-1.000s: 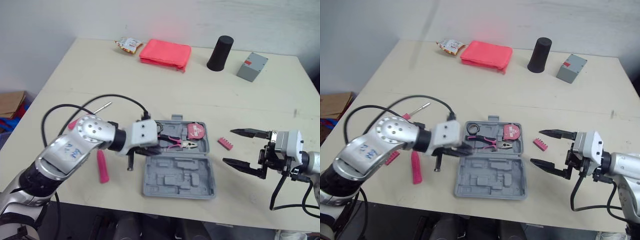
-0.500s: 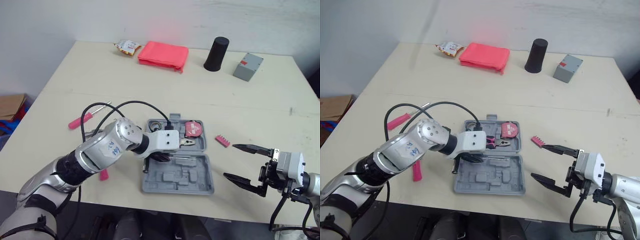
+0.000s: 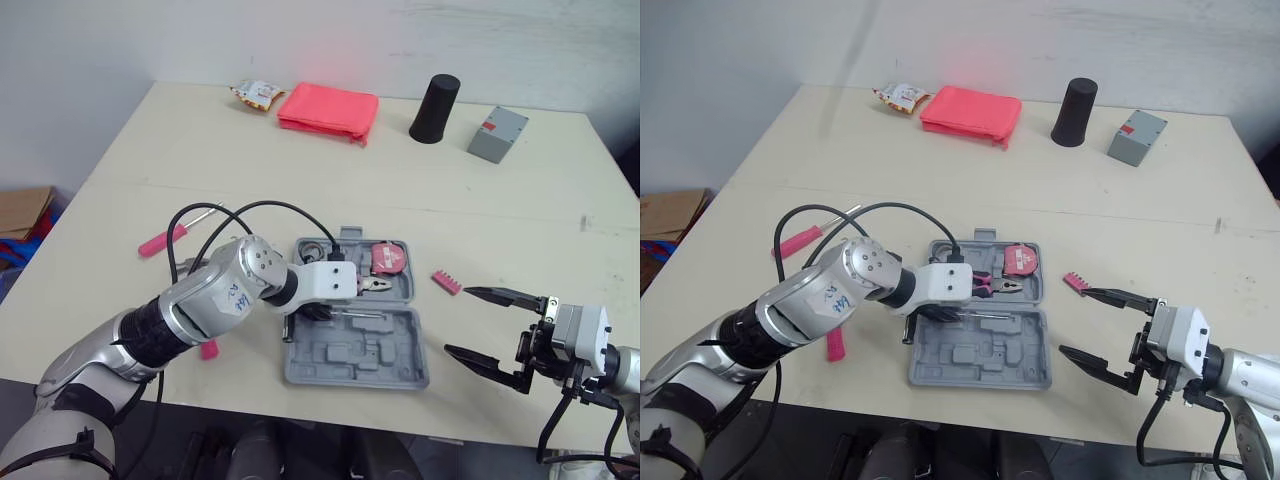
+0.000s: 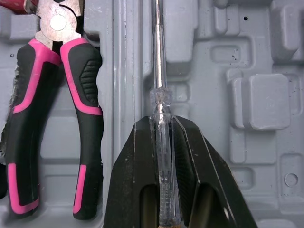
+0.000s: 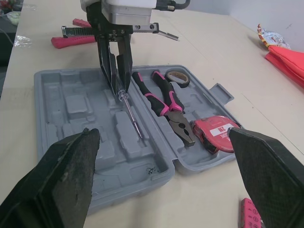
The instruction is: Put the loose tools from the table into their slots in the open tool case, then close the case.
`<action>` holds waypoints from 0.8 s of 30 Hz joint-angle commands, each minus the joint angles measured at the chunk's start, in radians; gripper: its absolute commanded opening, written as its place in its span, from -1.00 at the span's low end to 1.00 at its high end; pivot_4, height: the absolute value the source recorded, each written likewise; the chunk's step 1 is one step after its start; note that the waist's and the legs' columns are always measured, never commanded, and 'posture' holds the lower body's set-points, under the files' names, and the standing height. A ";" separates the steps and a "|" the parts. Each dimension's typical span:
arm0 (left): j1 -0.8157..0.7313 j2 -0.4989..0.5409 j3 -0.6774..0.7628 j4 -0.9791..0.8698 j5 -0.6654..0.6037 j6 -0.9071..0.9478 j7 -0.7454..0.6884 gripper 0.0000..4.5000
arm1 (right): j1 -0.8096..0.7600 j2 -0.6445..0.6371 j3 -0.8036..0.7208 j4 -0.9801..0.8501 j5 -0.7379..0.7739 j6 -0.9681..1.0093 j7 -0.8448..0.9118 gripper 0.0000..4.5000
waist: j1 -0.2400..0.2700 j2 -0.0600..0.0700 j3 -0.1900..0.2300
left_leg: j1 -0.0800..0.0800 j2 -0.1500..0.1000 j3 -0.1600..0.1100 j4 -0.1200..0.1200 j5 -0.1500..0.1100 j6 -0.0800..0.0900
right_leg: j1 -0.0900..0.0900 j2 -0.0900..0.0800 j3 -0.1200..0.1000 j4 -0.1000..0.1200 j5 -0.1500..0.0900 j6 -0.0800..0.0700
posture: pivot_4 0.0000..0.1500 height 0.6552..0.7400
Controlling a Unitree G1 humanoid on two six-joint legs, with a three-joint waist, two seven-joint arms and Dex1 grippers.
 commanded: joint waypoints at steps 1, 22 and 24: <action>-0.014 -0.012 -0.004 -0.017 0.035 -0.017 0.014 -0.98 | -0.003 0.006 -0.015 -0.030 0.007 -0.027 0.000 1.00 | 0.000 0.000 0.000 | 0.000 0.000 0.000 0.000 0.000 0.000 | 0.000 0.000 0.000 0.000 0.000 0.000 | 1.00 1.00; 0.184 0.064 0.259 0.002 -0.035 -0.361 -0.066 0.22 | 0.023 0.019 -0.010 -0.030 0.006 -0.039 0.000 1.00 | -0.001 0.000 0.000 | 0.001 0.001 0.000 0.001 0.000 0.000 | 0.000 0.000 0.000 0.004 0.000 -0.001 | 1.00 1.00; 0.198 0.058 0.278 0.007 -0.047 -0.372 -0.072 0.22 | 0.031 0.018 -0.011 -0.034 0.007 -0.038 -0.003 1.00 | 0.003 0.000 0.000 | 0.001 0.000 0.000 0.001 0.000 0.000 | 0.000 -0.001 -0.001 0.003 0.000 -0.001 | 1.00 1.00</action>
